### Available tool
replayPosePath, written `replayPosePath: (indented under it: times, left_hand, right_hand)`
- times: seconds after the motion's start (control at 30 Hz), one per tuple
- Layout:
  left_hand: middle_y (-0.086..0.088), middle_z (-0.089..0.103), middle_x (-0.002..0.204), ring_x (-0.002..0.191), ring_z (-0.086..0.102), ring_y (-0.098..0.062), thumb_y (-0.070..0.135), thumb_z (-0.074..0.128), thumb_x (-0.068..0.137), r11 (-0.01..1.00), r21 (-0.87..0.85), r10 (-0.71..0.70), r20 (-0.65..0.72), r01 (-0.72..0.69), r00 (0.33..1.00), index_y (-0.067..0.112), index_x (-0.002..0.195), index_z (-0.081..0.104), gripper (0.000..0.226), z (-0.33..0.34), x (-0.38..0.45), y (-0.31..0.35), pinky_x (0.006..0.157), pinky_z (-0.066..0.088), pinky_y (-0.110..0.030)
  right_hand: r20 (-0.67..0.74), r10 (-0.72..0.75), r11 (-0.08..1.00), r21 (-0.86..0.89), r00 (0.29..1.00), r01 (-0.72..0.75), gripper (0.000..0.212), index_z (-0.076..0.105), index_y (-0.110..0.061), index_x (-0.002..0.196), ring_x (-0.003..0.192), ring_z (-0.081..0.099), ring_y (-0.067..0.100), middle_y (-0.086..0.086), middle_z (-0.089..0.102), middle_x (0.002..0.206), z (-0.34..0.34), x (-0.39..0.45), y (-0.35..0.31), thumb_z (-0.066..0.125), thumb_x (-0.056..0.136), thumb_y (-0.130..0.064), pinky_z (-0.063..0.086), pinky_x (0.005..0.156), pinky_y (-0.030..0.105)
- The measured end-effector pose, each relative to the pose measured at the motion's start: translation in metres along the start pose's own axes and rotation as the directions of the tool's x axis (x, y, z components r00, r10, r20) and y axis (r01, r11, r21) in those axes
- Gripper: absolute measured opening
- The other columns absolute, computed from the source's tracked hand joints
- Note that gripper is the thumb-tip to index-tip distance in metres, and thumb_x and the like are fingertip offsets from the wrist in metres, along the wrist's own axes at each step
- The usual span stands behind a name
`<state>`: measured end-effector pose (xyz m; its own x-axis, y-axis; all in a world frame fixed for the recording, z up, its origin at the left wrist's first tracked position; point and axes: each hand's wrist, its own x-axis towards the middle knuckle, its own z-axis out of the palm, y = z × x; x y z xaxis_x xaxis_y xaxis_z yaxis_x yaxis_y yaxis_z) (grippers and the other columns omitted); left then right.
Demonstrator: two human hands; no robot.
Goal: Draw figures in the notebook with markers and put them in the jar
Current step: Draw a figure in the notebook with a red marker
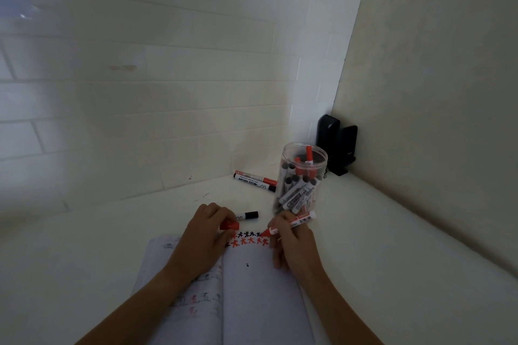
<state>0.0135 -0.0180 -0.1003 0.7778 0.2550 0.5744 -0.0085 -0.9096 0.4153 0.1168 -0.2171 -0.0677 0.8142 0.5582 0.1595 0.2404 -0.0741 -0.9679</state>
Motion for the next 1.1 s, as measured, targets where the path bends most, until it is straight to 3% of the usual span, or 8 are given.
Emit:
replayPosePath:
  times: [0.17,0.43,0.63,0.73,0.87,0.93,1.0,1.1]
  left_hand:
    - [0.019,0.052,0.103,0.097,0.048,-0.001,0.042,0.047,0.094,0.996,-0.080,0.038,0.042,-0.035,0.998,0.032,0.110,0.057,0.022,-0.002,-0.001,0.004,0.079,0.039,-0.013]
    - [0.022,0.051,0.105,0.101,0.049,0.002,0.036,0.048,0.097,0.984,-0.132,0.128,0.048,-0.120,0.991,0.029,0.111,0.058,0.018,-0.008,-0.001,0.010,0.083,0.038,-0.010]
    - [0.023,0.049,0.104,0.099,0.048,0.001,0.032,0.048,0.098,0.977,-0.151,0.161,0.036,-0.154,0.986,0.026,0.110,0.060,0.018,-0.011,-0.002,0.014,0.082,0.038,-0.011]
    - [0.020,0.052,0.104,0.098,0.050,0.001,0.031,0.048,0.099,0.974,-0.164,0.163,0.032,-0.155,0.986,0.024,0.110,0.061,0.019,-0.012,-0.002,0.017,0.083,0.039,-0.011]
    - [0.020,0.053,0.107,0.098,0.053,0.002,0.035,0.045,0.101,0.978,-0.173,0.120,0.028,-0.113,0.992,0.027,0.113,0.060,0.021,-0.012,-0.003,0.016,0.080,0.040,-0.008]
    - [0.019,0.054,0.108,0.097,0.054,0.000,0.033,0.047,0.101,0.979,-0.181,0.098,0.031,-0.090,0.995,0.027,0.113,0.060,0.019,-0.011,-0.003,0.013,0.080,0.042,-0.010]
    - [0.019,0.054,0.109,0.099,0.055,0.000,0.030,0.050,0.100,0.979,-0.186,0.093,0.043,-0.083,0.995,0.027,0.112,0.062,0.017,-0.009,-0.003,0.011,0.082,0.043,-0.012]
    - [0.022,0.056,0.105,0.098,0.056,0.003,0.024,0.057,0.099,0.975,-0.197,0.117,0.081,-0.099,0.990,0.027,0.110,0.065,0.013,-0.007,-0.002,0.009,0.082,0.042,-0.011]
  right_hand:
    - [0.138,-0.058,0.991,0.128,0.989,0.040,0.018,0.060,-0.004,0.102,0.039,0.056,0.027,0.013,0.071,0.076,0.004,0.000,-0.001,0.044,0.109,-0.009,0.042,0.037,0.023]
    - [0.218,-0.148,0.987,0.096,0.965,0.129,0.010,0.053,-0.004,0.103,0.040,0.057,0.027,0.014,0.075,0.088,0.005,-0.003,-0.003,0.046,0.109,-0.008,0.043,0.038,0.025]
    - [0.238,-0.184,0.982,0.075,0.954,0.171,0.006,0.066,-0.015,0.104,0.042,0.057,0.023,0.001,0.065,0.059,0.005,-0.005,-0.003,0.063,0.102,-0.020,0.046,0.042,0.029]
    - [0.225,-0.185,0.980,0.117,0.957,0.161,0.013,0.074,-0.018,0.105,0.049,0.055,0.024,0.014,0.062,0.059,0.003,-0.004,-0.003,0.065,0.101,-0.027,0.047,0.049,0.029]
    - [0.191,-0.089,0.965,0.258,0.977,0.037,0.031,0.079,-0.011,0.105,0.062,0.067,0.032,0.026,0.071,0.077,-0.001,-0.001,-0.003,0.054,0.105,-0.029,0.055,0.060,0.034]
    - [0.167,-0.143,0.987,0.098,0.976,0.127,0.019,0.079,-0.011,0.104,0.069,0.074,0.027,0.013,0.076,0.083,-0.004,0.003,0.001,0.060,0.103,-0.013,0.059,0.067,0.033]
    - [0.178,-0.235,0.956,-0.137,0.956,0.261,0.017,0.078,-0.016,0.105,0.078,0.075,0.011,-0.004,0.077,0.087,-0.007,0.006,0.006,0.066,0.097,-0.008,0.059,0.076,0.022]
    - [0.277,-0.349,0.762,-0.473,0.895,0.443,0.024,0.073,-0.026,0.115,0.089,0.069,-0.001,-0.014,0.075,0.099,-0.002,0.009,0.016,0.061,0.095,-0.029,0.054,0.081,0.016]
